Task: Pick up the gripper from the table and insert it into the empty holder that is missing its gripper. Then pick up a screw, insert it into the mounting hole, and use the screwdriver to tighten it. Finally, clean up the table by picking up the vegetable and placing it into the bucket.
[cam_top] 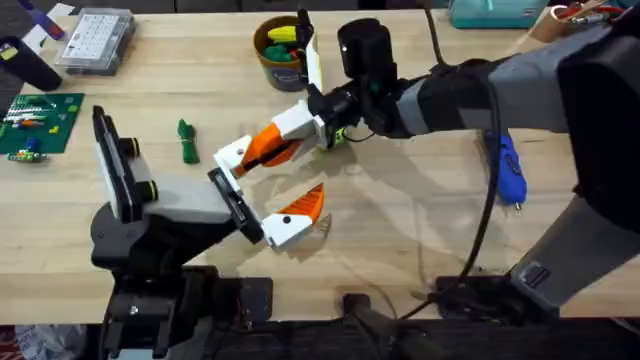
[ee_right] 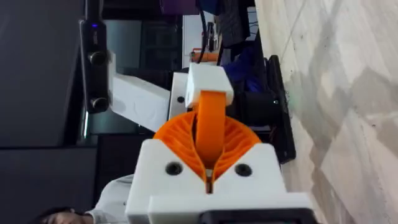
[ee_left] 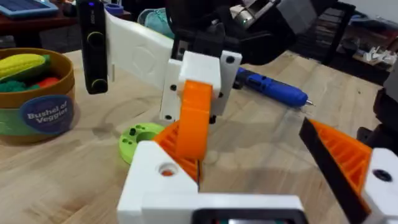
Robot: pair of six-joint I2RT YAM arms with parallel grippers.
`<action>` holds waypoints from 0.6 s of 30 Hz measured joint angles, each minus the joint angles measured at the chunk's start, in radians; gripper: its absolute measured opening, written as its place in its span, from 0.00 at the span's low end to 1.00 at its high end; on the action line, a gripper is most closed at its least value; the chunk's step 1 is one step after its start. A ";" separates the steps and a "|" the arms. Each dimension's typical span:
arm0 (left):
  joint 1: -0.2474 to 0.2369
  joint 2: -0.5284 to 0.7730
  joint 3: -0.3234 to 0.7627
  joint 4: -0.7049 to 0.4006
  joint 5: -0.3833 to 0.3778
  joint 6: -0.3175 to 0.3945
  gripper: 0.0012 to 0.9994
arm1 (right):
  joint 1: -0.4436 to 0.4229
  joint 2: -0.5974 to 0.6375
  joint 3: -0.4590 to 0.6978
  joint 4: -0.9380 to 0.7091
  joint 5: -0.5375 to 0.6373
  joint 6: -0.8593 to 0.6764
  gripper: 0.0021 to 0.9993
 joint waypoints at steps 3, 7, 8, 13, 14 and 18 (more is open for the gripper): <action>0.000 0.000 0.000 0.000 0.000 0.000 0.99 | 0.000 0.000 0.000 0.000 0.000 0.000 0.00; -0.003 0.000 0.000 -0.001 0.011 0.001 0.99 | 0.007 0.002 0.000 -0.003 0.020 -0.007 0.32; -0.004 0.000 0.000 -0.003 0.026 0.001 0.99 | 0.016 0.004 0.001 -0.003 0.031 -0.008 0.40; -0.014 0.000 0.001 -0.008 0.063 0.001 0.99 | 0.054 0.008 0.001 -0.003 0.049 -0.014 0.58; -0.014 0.000 0.001 -0.008 0.064 0.001 0.99 | 0.055 0.008 0.001 -0.004 0.050 -0.015 0.64; -0.014 0.000 0.001 -0.010 0.073 0.001 0.99 | 0.053 0.008 0.001 -0.002 0.052 -0.019 0.76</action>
